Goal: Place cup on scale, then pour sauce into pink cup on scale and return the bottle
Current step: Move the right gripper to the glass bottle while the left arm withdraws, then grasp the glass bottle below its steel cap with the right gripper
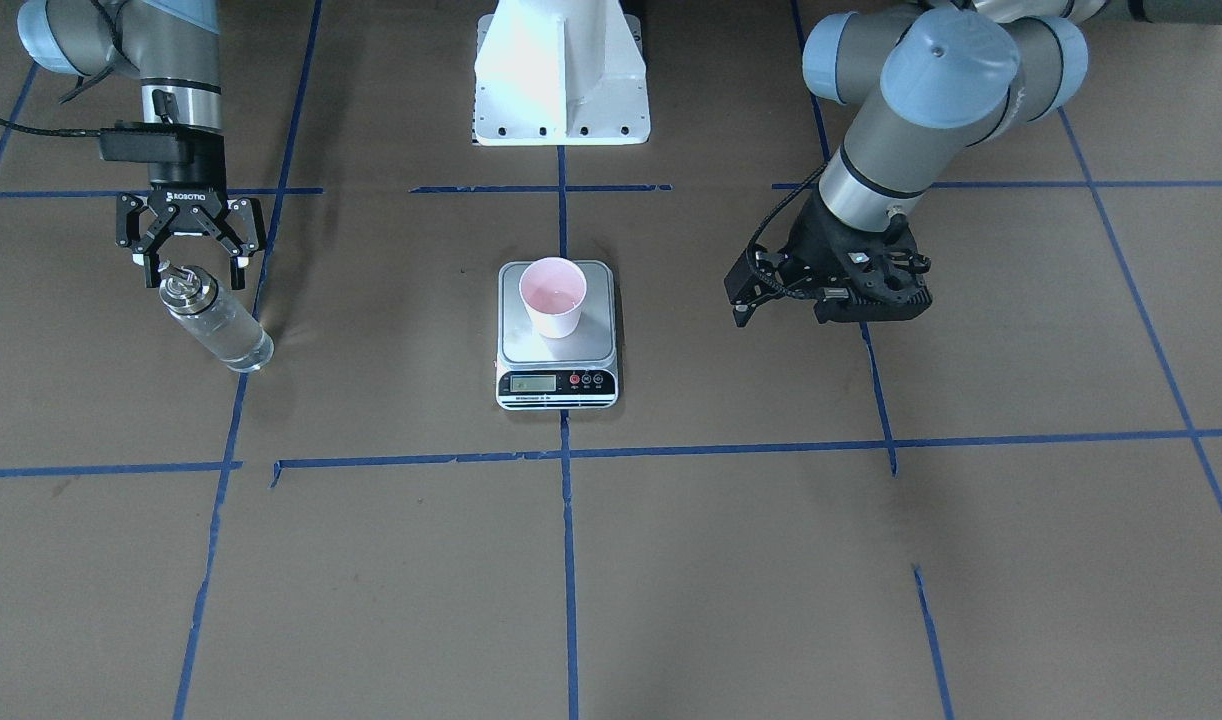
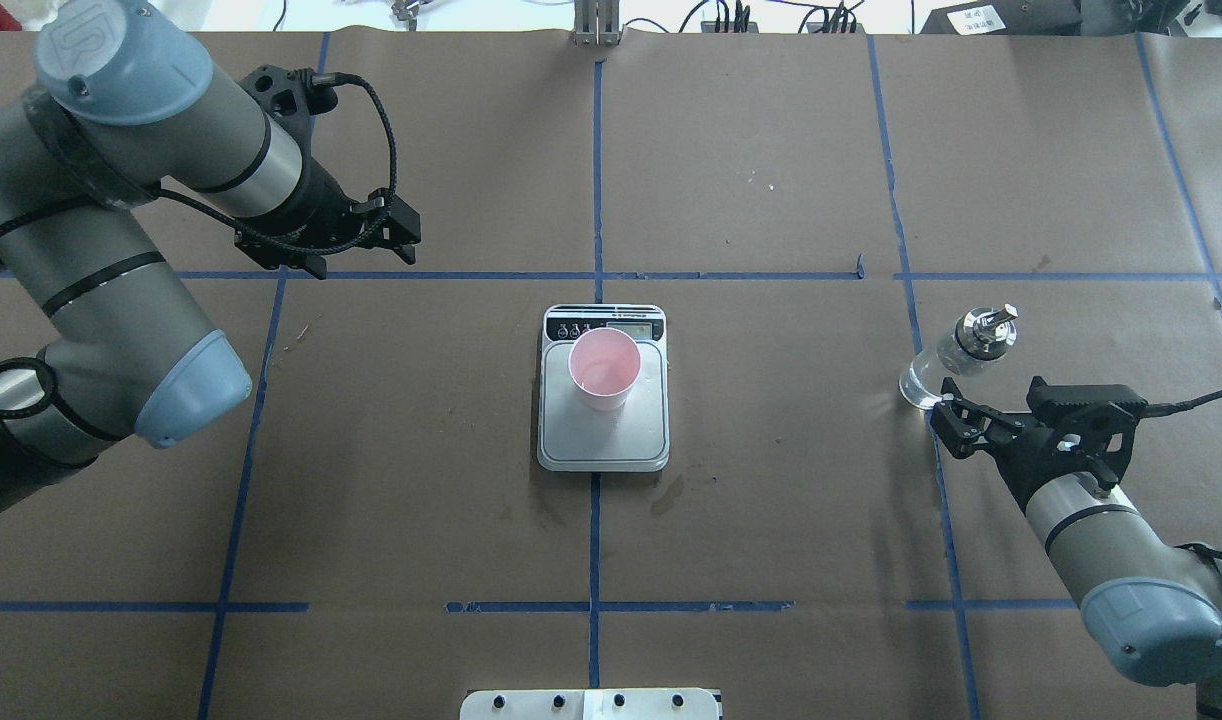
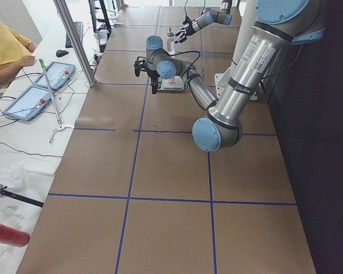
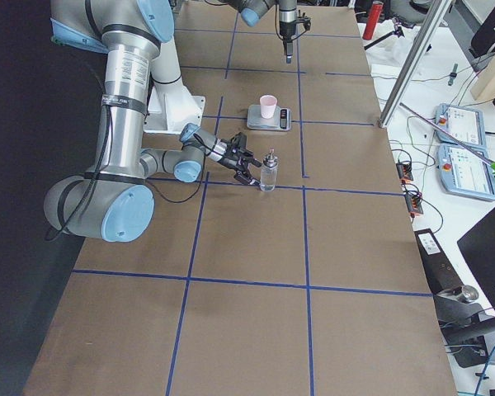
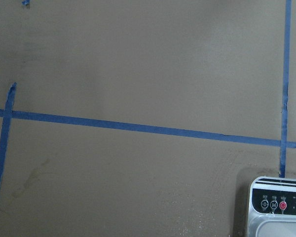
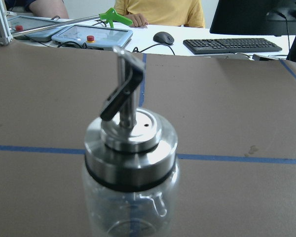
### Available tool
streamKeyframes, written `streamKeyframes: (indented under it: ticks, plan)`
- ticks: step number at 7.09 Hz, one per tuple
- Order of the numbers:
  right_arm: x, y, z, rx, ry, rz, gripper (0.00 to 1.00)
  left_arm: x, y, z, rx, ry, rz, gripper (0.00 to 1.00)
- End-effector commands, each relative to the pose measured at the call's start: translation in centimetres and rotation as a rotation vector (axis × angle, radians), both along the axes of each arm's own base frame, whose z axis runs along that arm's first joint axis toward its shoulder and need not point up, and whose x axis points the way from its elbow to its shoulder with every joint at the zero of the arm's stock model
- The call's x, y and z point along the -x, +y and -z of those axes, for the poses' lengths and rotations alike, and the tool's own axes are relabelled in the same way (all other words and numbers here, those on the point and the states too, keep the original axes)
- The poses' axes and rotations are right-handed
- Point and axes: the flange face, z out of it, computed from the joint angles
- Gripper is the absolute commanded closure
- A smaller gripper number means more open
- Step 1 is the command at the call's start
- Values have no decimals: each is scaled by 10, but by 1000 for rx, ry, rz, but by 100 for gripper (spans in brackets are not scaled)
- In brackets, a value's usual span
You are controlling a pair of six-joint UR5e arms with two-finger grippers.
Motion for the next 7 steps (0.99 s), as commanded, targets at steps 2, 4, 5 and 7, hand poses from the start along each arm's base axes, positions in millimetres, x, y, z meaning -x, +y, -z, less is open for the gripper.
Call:
streamKeyframes:
  ticks: [2,4,5,7]
  plan:
    - [20,-3,7,-38,-13,-30,1,7,7,10,-4,5,2,1]
    - [25,0,-3,-63,7,-40,1,9,7,10,-4,5,3,1]
    - [24,1,-11,-84,1,-23,2,12,11,13,2,0,5,1]
    - [25,1,-35,-150,-22,20,2,22,21,24,16,-13,5,1]
